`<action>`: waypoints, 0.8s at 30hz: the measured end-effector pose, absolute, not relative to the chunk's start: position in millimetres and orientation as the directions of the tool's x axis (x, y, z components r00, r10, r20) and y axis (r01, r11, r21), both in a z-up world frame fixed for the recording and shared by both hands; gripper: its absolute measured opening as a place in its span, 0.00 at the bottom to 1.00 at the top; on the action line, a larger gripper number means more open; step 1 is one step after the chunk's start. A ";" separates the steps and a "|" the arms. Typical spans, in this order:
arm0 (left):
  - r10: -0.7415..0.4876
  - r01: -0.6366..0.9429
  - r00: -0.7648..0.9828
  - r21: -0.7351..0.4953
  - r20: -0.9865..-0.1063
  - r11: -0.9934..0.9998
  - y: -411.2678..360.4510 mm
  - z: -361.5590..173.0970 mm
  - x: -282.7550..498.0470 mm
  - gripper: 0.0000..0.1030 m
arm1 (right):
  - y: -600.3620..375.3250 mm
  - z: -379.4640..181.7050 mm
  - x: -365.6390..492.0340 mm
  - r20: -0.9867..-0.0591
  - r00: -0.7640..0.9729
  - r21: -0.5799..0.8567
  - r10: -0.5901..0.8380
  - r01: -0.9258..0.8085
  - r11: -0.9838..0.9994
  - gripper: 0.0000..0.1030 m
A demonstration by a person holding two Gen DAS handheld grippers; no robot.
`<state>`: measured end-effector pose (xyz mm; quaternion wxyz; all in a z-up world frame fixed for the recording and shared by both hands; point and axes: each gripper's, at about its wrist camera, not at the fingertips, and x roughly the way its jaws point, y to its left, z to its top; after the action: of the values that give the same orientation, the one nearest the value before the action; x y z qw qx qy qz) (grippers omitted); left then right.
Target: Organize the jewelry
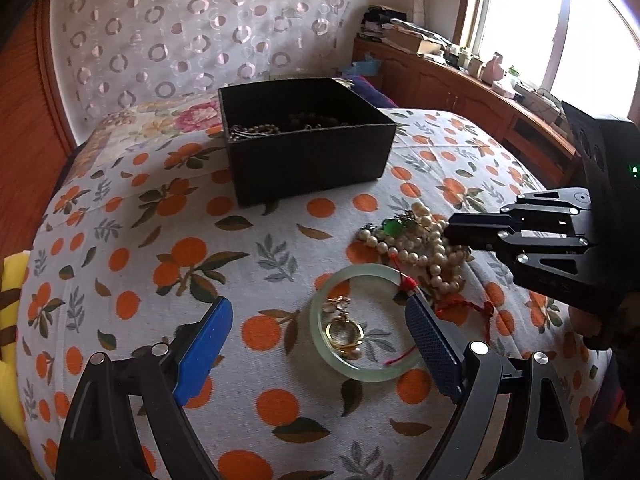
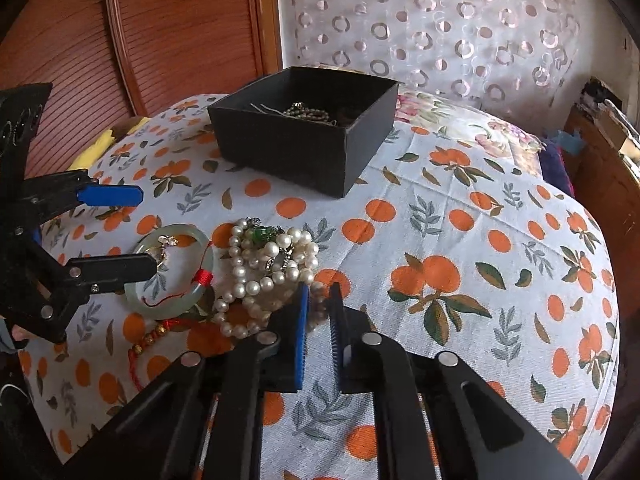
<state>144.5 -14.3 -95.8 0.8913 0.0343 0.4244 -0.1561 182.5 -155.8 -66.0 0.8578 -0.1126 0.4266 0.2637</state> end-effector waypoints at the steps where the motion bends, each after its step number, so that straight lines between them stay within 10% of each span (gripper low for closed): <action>1: -0.250 0.310 0.589 -0.071 -0.768 0.948 -15.4 -96.4 144.9 0.82 | -157.8 -65.0 182.9 -0.790 0.503 0.029 0.350 -0.540 0.841 0.08; 24: -0.223 0.343 0.567 -0.020 -0.793 0.939 -43.7 -106.6 151.5 0.82 | -173.2 -65.1 183.4 -0.785 0.520 0.036 0.336 -0.502 0.864 0.08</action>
<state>151.5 -43.7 -106.6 0.8824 0.0683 0.4370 -0.1605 183.4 -173.2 -65.1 0.8664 -0.0979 0.4258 0.2419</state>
